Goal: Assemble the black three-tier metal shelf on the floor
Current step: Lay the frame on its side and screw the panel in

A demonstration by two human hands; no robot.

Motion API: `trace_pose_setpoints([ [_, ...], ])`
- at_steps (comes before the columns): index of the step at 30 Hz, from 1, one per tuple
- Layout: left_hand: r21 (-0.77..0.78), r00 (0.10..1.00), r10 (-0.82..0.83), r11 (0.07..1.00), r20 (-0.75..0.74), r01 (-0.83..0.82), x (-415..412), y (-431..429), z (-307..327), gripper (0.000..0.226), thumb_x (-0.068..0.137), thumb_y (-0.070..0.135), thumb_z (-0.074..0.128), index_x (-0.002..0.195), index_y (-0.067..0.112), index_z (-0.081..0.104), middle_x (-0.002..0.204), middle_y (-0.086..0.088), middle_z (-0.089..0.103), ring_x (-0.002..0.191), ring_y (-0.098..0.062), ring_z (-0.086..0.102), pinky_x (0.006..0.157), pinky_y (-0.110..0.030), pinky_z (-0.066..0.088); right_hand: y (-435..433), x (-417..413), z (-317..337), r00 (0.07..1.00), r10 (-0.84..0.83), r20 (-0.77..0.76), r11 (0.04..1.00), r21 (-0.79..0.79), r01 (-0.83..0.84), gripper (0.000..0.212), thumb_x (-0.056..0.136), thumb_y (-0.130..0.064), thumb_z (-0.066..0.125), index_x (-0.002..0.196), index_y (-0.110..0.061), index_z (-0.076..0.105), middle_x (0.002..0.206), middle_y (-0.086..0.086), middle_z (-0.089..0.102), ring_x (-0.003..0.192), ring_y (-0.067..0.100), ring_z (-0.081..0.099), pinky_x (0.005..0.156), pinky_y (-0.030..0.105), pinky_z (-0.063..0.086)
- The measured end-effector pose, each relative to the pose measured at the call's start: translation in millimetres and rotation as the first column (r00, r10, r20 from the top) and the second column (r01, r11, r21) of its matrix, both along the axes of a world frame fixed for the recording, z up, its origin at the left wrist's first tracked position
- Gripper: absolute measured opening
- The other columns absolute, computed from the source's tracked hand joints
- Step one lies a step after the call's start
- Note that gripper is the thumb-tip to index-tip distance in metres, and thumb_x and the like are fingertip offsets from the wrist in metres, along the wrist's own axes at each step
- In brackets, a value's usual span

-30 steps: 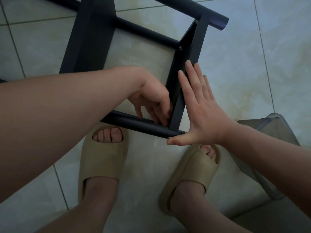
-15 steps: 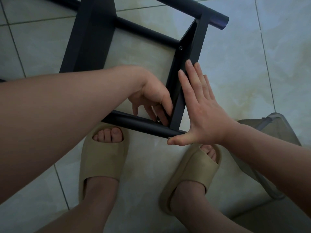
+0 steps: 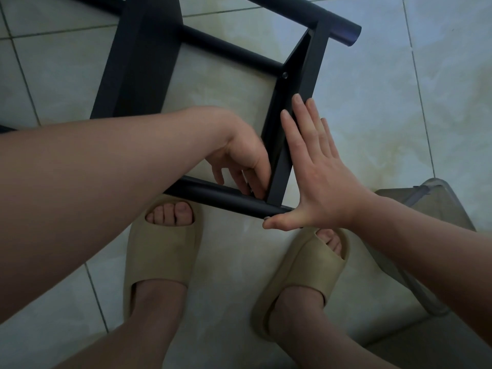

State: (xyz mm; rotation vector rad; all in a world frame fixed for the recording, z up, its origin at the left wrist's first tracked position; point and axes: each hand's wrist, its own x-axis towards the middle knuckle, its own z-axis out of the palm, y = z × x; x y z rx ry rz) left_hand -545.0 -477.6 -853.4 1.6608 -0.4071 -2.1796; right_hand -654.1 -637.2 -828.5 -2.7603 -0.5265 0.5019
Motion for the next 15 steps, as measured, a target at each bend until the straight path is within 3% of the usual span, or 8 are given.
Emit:
trace_pose_setpoints([
  [8, -0.015, 0.999, 0.047, 0.999, 0.027, -0.046, -2.7, -4.3, -3.4, 0.017, 0.088, 0.016, 0.068, 0.103, 0.021, 0.073, 0.101, 0.006, 0.078, 0.107, -0.009, 0.068, 0.112, -0.049, 0.038, 1.0, 0.1, 2.4, 1.0, -0.004, -0.013, 1.0, -0.002, 0.004, 0.146, 0.063, -0.093, 0.056, 0.16, 0.0, -0.001, 0.168, 0.02, -0.012, 0.154, 0.036, -0.018, 0.124, 0.061, 0.001],
  [15, -0.037, 0.994, 0.111, 0.993, -0.005, -0.111, -3.3, -1.7, -4.7, 0.022, 0.087, 0.008, 0.067, 0.106, 0.017, 0.072, 0.108, 0.001, 0.077, 0.105, -0.012, 0.07, 0.111, -0.05, 0.04, 0.7, 0.3, 2.2, 1.0, -0.006, -0.014, 1.0, -0.002, 0.006, 0.147, 0.062, -0.093, 0.057, 0.16, -0.001, -0.002, 0.168, 0.019, -0.013, 0.154, 0.035, -0.019, 0.125, 0.059, 0.0],
])
